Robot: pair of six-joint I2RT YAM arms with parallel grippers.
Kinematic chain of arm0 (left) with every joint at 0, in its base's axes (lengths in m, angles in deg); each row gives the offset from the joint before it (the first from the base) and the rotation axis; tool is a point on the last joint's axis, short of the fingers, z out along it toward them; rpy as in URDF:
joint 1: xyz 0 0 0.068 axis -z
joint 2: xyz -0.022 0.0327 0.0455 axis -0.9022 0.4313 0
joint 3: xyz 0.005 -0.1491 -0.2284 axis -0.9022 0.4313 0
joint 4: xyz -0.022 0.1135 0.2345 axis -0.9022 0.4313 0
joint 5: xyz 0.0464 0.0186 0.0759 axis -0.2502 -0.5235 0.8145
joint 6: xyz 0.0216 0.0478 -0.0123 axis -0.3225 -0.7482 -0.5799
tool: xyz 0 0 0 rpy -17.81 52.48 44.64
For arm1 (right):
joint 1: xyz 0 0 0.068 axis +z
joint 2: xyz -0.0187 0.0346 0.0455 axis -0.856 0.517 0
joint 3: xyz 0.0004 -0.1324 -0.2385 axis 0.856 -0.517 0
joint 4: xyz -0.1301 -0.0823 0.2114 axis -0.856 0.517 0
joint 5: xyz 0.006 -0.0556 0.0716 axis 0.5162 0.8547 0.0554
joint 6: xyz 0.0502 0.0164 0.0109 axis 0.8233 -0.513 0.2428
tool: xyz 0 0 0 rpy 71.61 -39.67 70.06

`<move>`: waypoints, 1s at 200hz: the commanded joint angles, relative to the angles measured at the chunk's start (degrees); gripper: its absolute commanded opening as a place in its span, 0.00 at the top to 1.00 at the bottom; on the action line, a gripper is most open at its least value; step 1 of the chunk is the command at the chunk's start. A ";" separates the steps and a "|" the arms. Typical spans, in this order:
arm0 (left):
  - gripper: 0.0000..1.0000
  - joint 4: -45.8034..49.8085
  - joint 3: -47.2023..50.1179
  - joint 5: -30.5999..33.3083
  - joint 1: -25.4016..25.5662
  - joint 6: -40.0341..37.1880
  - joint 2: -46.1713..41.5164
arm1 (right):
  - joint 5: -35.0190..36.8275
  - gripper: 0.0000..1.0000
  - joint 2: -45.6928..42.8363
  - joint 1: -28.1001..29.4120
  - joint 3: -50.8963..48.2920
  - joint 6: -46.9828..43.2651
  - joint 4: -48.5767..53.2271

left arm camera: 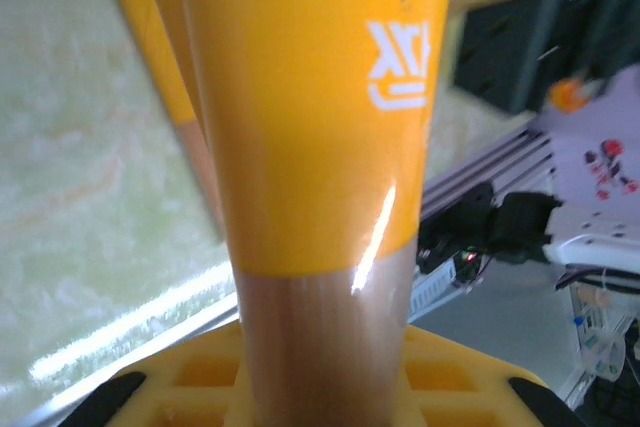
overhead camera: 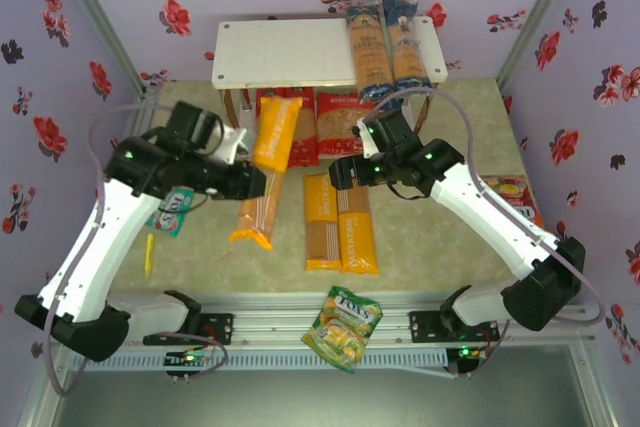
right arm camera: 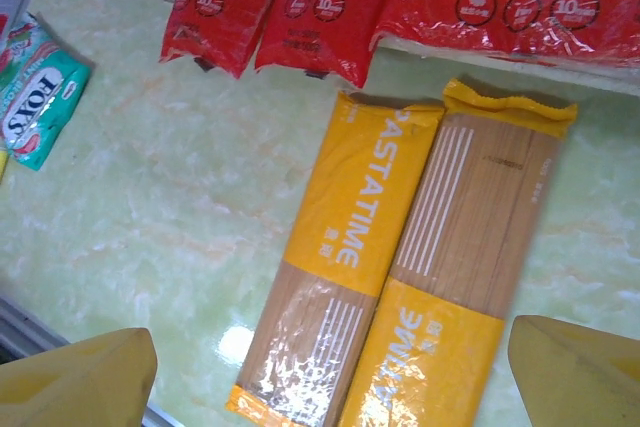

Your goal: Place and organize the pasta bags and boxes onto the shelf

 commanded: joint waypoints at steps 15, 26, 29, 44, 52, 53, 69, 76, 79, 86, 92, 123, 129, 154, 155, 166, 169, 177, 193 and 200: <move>1.00 0.52 -22.90 -7.45 -4.05 -8.57 9.18 | -3.15 0.09 0.24 0.27 -2.01 0.81 -0.25; 1.00 0.98 -30.39 -7.81 -5.54 -9.74 13.01 | -3.64 0.09 -0.02 0.45 -2.63 1.15 -1.26; 1.00 0.99 -32.14 -7.88 -6.06 -9.84 14.02 | -3.88 0.09 -0.09 0.45 -2.82 1.33 -1.61; 0.99 1.35 -41.56 -7.90 -8.23 -10.54 19.71 | -5.03 0.10 -0.06 0.69 -3.42 1.89 -3.02; 0.99 1.10 -45.89 -7.82 -9.68 -10.39 22.78 | -5.78 0.10 0.27 0.92 -3.38 1.97 -3.41; 0.99 1.04 -46.15 -7.86 -9.75 -10.33 23.14 | -5.87 0.10 0.26 0.95 -3.36 1.98 -3.44; 0.99 -1.60 -52.06 -7.45 -11.81 -8.97 28.07 | -7.05 0.10 1.03 2.11 -2.26 0.95 -2.92; 0.99 -3.78 -52.88 -7.45 -12.73 -7.97 29.42 | -7.21 0.10 1.35 2.81 -1.52 0.21 -2.45; 0.99 -4.96 -52.91 -7.45 -13.07 -7.49 29.81 | -7.27 0.10 1.42 3.14 -1.23 -0.15 -2.19; 0.99 -7.31 -52.80 -7.17 -13.83 -6.51 30.65 | -7.22 0.10 1.64 3.84 -0.66 -0.68 -1.63; 0.99 -9.53 -52.41 -7.12 -14.56 -5.50 31.19 | -7.11 0.10 1.82 4.36 -0.09 -1.07 -1.16; 0.99 -16.28 -52.18 -6.34 -16.91 -2.97 34.60 | -7.10 0.10 2.22 5.46 0.17 -0.83 -1.10; 0.99 -16.98 -52.36 -6.36 -17.22 -2.76 35.25 | -7.12 0.10 2.20 5.50 -0.07 -0.73 -1.28; 0.98 -19.15 -52.78 -6.91 -17.78 -3.30 37.62 | -7.53 0.10 2.92 5.54 -0.45 -0.47 -1.89; 0.98 -19.14 -52.80 -7.01 -17.75 -3.44 37.72 | -7.58 0.10 2.95 5.50 -0.44 -0.46 -1.89; 0.98 -19.72 -52.92 -7.46 -17.78 -4.49 38.67 | -7.65 0.10 3.56 5.55 -0.23 -0.46 -1.91; 0.97 -19.83 -52.92 -7.52 -17.80 -4.83 38.92 | -7.84 0.10 3.69 5.54 -0.19 -0.46 -1.89; 0.97 -19.84 -52.92 -7.94 -17.77 -6.00 39.56 | -8.02 0.10 4.16 5.54 -0.01 -0.41 -1.93; 0.97 -19.84 -53.22 -8.19 -17.86 -8.03 40.95 | -8.49 0.10 5.11 5.55 0.46 -0.30 -1.89; 0.97 -19.84 -53.27 -8.22 -17.84 -8.53 41.39 | -8.63 0.10 5.54 5.55 0.69 -0.28 -1.84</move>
